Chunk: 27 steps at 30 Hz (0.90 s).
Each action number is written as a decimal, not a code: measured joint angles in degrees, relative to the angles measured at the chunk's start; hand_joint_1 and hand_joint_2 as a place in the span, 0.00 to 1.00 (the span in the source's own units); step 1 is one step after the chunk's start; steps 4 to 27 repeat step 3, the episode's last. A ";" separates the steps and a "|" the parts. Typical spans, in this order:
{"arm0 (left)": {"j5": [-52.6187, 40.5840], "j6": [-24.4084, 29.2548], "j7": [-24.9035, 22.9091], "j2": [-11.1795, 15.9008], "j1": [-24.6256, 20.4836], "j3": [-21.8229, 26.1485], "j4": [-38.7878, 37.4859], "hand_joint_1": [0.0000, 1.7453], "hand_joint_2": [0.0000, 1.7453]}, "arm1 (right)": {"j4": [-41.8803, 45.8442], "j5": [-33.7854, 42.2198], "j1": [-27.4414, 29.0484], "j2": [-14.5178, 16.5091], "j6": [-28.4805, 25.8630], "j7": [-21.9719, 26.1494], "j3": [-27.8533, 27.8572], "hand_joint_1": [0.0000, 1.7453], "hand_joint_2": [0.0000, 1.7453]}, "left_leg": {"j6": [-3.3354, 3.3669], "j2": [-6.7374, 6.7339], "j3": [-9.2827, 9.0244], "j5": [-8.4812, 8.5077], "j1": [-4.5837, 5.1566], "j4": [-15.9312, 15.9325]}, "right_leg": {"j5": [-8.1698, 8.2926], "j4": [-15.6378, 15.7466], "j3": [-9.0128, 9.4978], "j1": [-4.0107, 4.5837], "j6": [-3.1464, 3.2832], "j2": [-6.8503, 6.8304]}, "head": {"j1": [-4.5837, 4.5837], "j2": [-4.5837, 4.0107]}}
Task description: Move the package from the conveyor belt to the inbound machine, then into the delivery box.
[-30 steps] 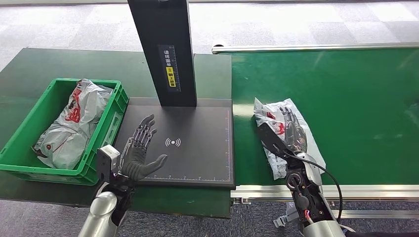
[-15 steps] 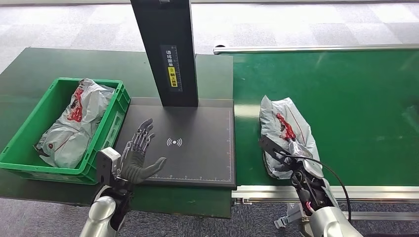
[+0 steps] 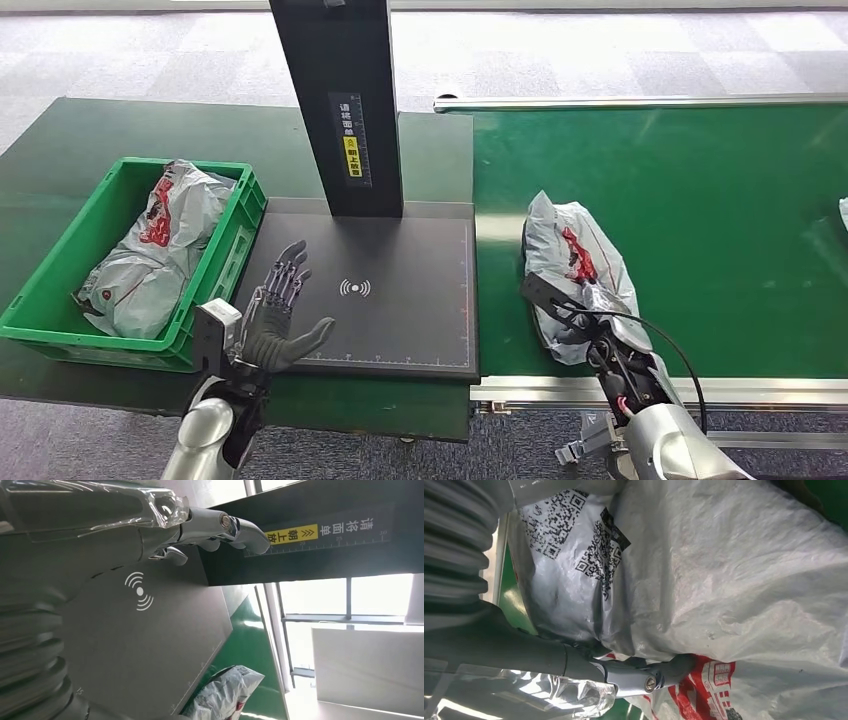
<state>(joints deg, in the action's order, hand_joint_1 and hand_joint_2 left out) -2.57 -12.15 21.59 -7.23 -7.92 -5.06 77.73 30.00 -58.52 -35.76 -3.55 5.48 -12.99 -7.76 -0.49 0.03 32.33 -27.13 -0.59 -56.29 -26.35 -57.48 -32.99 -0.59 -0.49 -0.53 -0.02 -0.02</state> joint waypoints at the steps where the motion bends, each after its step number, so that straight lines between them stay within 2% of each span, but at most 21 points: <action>1: 0.01 0.01 0.00 0.01 0.08 0.04 0.04 0.00 1.00 | 0.00 -0.34 0.00 0.03 -0.59 0.76 0.07 1.00 1.00 | 0.00 -0.01 0.00 0.00 0.00 0.00 | 0.00 0.00 0.00 0.00 0.00 0.00 | 0.01 -0.01; 3: 0.04 0.04 0.00 0.03 0.37 0.11 0.21 0.00 1.00 | 0.06 -1.02 0.04 0.06 -1.96 2.10 0.19 1.00 1.00 | 0.00 -0.02 0.00 0.00 0.00 0.00 | 0.00 0.00 0.01 0.00 0.00 0.01 | 0.01 -0.01; 27: 0.04 0.04 0.00 0.03 0.37 0.11 0.21 0.00 1.00 | 0.06 -1.02 0.04 0.06 -1.96 2.10 0.19 1.00 1.00 | 0.00 -0.02 0.00 0.00 0.00 0.00 | 0.00 0.00 0.01 0.00 0.00 0.01 | 0.01 -0.01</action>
